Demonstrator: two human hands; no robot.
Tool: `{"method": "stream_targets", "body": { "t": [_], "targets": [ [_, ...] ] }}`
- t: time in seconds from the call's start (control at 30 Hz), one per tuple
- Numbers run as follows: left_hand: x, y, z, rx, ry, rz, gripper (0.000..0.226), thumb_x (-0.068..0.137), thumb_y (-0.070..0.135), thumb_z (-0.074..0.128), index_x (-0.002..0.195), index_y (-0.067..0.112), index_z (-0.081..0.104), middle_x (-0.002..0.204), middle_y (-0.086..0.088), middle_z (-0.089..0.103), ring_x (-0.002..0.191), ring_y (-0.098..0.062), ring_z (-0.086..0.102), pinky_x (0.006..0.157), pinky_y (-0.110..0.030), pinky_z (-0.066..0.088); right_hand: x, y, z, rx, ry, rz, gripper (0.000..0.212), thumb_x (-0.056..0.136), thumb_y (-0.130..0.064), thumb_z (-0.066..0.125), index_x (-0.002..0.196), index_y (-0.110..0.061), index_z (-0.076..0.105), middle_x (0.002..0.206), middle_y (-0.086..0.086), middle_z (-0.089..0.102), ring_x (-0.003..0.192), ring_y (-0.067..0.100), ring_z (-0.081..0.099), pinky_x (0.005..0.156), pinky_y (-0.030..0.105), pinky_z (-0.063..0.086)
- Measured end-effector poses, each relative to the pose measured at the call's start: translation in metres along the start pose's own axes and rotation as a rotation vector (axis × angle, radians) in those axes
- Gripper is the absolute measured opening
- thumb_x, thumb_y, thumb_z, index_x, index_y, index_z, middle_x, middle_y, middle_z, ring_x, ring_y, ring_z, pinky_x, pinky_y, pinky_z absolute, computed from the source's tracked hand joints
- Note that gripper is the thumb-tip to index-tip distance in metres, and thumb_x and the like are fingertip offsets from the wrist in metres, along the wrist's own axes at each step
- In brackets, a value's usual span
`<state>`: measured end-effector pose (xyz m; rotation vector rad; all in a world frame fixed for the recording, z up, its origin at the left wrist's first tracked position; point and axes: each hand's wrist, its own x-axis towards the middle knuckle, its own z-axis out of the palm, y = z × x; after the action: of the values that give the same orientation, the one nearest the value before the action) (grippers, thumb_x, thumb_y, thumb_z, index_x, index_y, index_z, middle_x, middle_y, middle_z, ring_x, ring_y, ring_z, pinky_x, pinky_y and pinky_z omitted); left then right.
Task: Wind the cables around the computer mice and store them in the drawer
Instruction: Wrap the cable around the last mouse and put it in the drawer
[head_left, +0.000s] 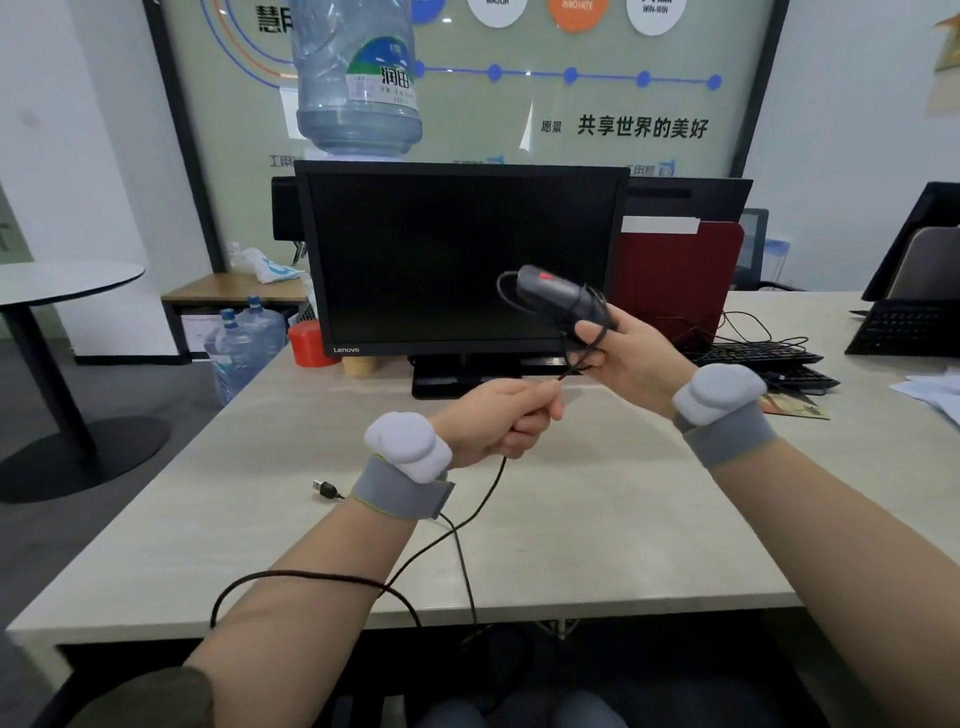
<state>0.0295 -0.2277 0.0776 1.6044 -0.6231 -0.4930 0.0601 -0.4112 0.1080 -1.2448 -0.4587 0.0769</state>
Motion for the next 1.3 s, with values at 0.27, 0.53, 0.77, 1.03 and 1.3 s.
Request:
{"method": "stream_targets", "body": {
  "t": [0.27,0.53,0.77,1.03,1.3],
  "targets": [
    [-0.009,-0.002,-0.028,-0.003,-0.092,-0.234,0.049,0.095,0.012,0.038,0.049,0.023,0.051,0.043,0.014,0.032,0.034,0.002,0.022,0.039,-0.014,0.009,-0.026,-0.028,-0.017,-0.242,-0.626,0.489,0.080,0.049,-0.022,0.090,0.121,-0.017,0.055,0.099,0.001,0.070,0.077,0.019,0.064,0.062,0.024,0.054],
    [-0.001,0.023,-0.011,0.555,0.105,-0.641,0.034,0.093,0.032,0.040,0.063,0.020,0.046,0.040,0.011,0.030,0.029,-0.005,0.023,0.033,-0.012,0.016,-0.026,-0.010,0.034,-1.325,-0.549,0.645,0.047,0.076,-0.012,0.074,0.119,-0.012,0.054,0.073,-0.004,0.062,0.048,0.002,0.055,0.048,0.014,0.047],
    [0.013,0.030,0.007,0.344,0.359,-0.248,0.037,0.097,0.023,0.031,0.068,0.017,0.052,0.041,0.009,0.045,0.029,-0.006,0.030,0.033,-0.010,0.020,-0.010,0.028,0.037,-1.455,0.176,0.096,0.055,0.078,-0.018,0.065,0.128,-0.011,0.043,0.112,0.015,0.062,0.100,0.030,0.059,0.075,0.029,0.044],
    [0.004,0.011,0.011,0.075,0.244,0.146,0.037,0.102,0.026,0.029,0.073,0.017,0.050,0.042,0.012,0.036,0.034,-0.004,0.027,0.036,-0.013,0.020,0.000,0.015,0.019,-0.348,0.184,-0.066,0.041,0.086,-0.003,0.060,0.123,-0.015,0.046,0.094,0.005,0.055,0.070,0.010,0.059,0.066,0.024,0.052],
    [-0.005,-0.010,0.007,-0.082,-0.099,0.043,0.037,0.099,0.029,0.036,0.069,0.020,0.056,0.047,0.014,0.039,0.034,0.000,0.029,0.034,-0.011,0.023,-0.013,-0.009,0.003,0.194,-0.382,0.106,0.054,0.079,-0.016,0.067,0.128,-0.014,0.043,0.073,-0.002,0.049,0.051,0.003,0.046,0.068,0.020,0.042]
  ]
}}
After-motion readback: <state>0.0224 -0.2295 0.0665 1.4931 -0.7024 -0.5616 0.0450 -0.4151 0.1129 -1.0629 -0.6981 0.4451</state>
